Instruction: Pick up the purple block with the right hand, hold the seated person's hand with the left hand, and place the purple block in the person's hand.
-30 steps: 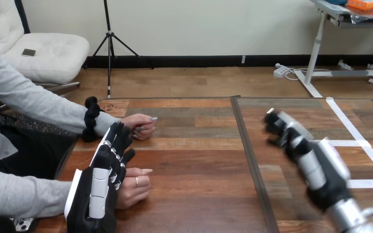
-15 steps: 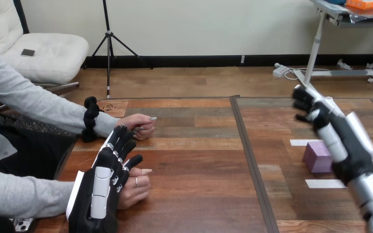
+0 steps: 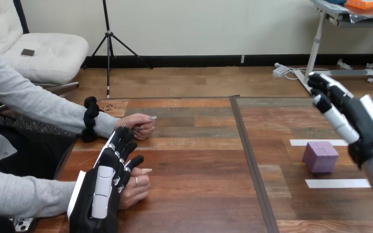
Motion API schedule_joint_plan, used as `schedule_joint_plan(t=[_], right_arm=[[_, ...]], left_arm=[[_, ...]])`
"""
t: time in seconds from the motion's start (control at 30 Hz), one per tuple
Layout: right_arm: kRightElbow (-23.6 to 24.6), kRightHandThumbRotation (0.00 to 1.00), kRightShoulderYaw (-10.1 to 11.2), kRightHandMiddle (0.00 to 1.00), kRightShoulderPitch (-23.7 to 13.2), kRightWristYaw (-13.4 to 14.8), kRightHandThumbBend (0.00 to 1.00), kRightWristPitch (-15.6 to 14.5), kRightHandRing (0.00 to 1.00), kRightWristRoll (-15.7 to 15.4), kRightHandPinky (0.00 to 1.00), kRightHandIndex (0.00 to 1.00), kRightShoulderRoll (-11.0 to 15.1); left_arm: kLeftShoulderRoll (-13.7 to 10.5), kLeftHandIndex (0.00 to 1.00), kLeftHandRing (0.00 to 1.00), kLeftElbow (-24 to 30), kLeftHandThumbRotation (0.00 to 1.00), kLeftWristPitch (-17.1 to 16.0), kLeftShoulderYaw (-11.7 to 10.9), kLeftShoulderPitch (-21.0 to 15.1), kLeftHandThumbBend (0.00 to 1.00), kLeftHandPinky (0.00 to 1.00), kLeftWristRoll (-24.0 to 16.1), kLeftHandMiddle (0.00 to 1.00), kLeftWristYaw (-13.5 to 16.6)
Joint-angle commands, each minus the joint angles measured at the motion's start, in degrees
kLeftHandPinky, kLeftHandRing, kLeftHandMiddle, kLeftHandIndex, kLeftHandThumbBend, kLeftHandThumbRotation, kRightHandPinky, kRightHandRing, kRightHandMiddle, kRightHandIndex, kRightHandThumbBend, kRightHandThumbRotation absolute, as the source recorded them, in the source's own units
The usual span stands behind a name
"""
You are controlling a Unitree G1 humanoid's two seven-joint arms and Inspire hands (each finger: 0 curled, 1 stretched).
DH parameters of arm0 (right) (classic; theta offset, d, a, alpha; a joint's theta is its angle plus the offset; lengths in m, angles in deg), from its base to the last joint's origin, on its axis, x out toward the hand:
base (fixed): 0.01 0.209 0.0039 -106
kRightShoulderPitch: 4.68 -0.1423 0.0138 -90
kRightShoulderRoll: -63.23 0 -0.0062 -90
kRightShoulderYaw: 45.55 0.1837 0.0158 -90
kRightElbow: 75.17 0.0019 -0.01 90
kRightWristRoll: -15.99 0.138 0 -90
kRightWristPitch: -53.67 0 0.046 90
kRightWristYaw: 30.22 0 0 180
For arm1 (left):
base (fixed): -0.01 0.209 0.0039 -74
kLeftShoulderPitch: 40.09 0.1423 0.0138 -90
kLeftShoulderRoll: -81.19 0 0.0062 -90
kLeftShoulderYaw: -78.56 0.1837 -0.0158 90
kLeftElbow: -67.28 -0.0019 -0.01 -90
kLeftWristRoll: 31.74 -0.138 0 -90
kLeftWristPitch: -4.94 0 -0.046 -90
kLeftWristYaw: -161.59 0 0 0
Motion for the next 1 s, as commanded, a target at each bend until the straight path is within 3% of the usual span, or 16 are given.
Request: schedule_joint_plan(t=[0.0, 0.17, 0.43, 0.77, 0.97], right_arm=[[-3.9, 0.87, -0.6, 0.89, -7.7, 3.4, 1.0, 1.5, 0.9, -2.7, 0.84, 0.88, 2.9], [-7.2, 0.86, -1.1, 0.89, -9.7, 5.5, 1.0, 1.1, 0.89, -4.7, 0.83, 0.88, 3.7], [-12.7, 0.76, -1.3, 0.9, -12.5, 6.0, 1.0, 0.6, 0.9, -5.0, 0.83, 0.88, 4.2], [-17.2, 0.66, -2.7, 0.93, -15.5, 6.1, 1.0, -5.8, 0.93, -6.8, 0.85, 0.89, 5.3], [-19.1, 0.61, -3.8, 0.94, -16.2, 6.6, 1.0, -7.8, 0.94, -8.3, 0.87, 0.9, 5.8]], left_arm=[[-1.0, 0.93, 0.93, 1.0, 0.93, -1.4, -0.1, -4.6, 0.76, 0.86, -0.4, 0.93, -0.6], [-1.0, 0.92, 0.93, 1.2, 0.94, -1.4, -0.2, -4.6, 0.75, 0.86, -0.2, 0.93, -0.5], [-0.9, 0.91, 0.92, 0.8, 0.94, -1.7, -0.4, -4.9, 0.75, 0.86, 0.1, 0.92, -0.3], [-1.1, 0.92, 0.93, 0.6, 0.93, -2.1, -0.5, -5.0, 0.77, 0.86, 0.3, 0.92, -0.7], [-0.6, 0.91, 0.92, 0.9, 0.93, -2.6, -0.4, -4.5, 0.77, 0.88, -0.4, 0.91, 0.1]])
